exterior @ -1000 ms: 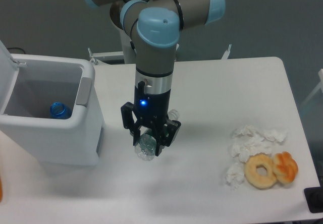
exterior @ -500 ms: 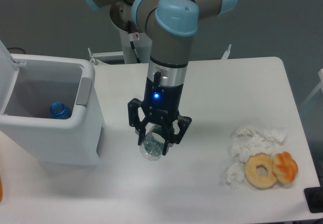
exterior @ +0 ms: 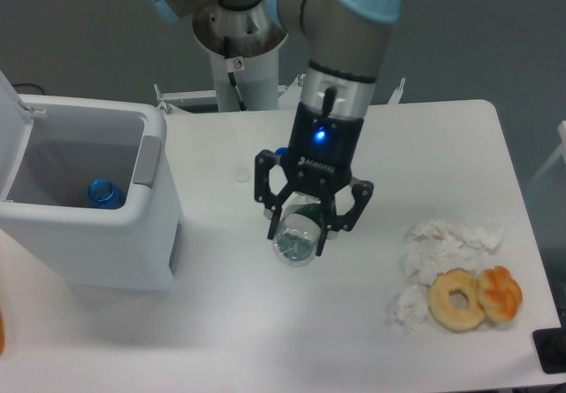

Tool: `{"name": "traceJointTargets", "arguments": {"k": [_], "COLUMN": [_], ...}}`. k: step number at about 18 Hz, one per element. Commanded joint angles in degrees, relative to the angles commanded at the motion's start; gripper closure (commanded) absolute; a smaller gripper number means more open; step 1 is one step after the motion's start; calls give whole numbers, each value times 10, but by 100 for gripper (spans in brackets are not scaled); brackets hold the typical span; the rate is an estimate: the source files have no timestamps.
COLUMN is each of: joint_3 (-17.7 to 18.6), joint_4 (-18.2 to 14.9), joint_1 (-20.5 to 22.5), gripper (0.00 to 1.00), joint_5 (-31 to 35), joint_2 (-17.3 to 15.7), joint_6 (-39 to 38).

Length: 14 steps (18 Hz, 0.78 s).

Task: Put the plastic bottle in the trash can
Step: 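Carry the held bottle over the white trash bin opening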

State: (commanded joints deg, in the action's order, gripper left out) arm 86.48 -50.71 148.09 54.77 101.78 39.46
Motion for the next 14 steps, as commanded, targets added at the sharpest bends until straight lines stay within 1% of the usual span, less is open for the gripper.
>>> {"name": "traceJointTargets", "arguments": {"k": [2,4,7,10,14], "joint_3": [0,-1,0,1,3], "joint_4": [0,0,0,0,1], "joint_1": [17,24,24,24,20], "gripper": [36,36,36,36,36], "joint_5": [-25,-35,-35,-35,-40], "joint_2": [-4,-4,-11,-26,-47], "joint_6": [-14,-27,-44,-70,-127]}}
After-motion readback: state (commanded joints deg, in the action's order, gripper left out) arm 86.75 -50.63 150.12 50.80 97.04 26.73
